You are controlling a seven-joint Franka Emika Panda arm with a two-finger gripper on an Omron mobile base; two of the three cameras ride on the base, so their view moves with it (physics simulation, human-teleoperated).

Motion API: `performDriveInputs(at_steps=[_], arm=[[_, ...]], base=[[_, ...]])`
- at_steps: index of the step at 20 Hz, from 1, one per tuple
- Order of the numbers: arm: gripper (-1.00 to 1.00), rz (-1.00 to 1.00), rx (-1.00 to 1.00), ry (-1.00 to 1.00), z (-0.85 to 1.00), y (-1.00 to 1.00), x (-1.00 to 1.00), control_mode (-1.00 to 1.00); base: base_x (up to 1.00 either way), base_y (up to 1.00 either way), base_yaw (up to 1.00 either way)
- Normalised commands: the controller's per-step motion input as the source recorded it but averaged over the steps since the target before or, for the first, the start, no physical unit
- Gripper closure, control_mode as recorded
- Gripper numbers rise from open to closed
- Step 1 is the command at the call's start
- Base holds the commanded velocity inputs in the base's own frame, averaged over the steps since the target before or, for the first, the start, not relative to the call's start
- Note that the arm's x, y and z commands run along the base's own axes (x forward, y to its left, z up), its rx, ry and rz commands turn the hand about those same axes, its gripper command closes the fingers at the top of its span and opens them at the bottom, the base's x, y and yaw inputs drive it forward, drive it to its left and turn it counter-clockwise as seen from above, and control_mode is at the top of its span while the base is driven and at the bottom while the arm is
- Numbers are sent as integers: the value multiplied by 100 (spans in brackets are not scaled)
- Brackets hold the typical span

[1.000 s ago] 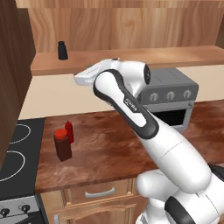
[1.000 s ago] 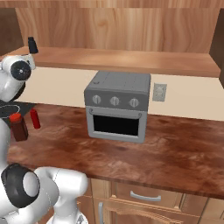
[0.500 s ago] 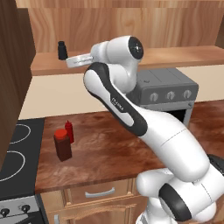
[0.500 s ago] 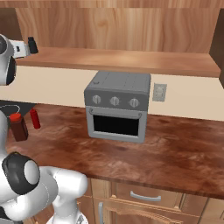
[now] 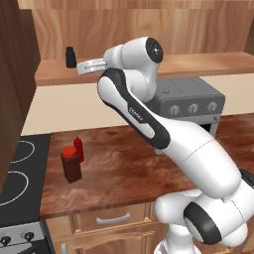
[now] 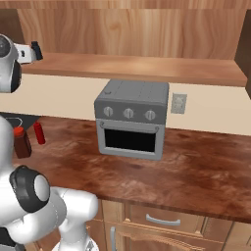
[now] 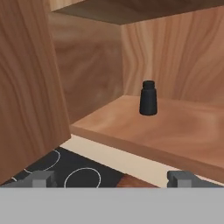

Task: Collect the paprika, ketchup, and shaker from the cabinet and place them next to the stove.

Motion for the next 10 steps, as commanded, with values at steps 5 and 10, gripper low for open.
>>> performDriveInputs(at_steps=[5, 10], arm=[[-100, 0, 1, 0, -11, -22, 8, -100], [-100, 0, 0, 0, -12, -10, 10, -100]], base=[[0, 0, 0], [0, 0, 0]])
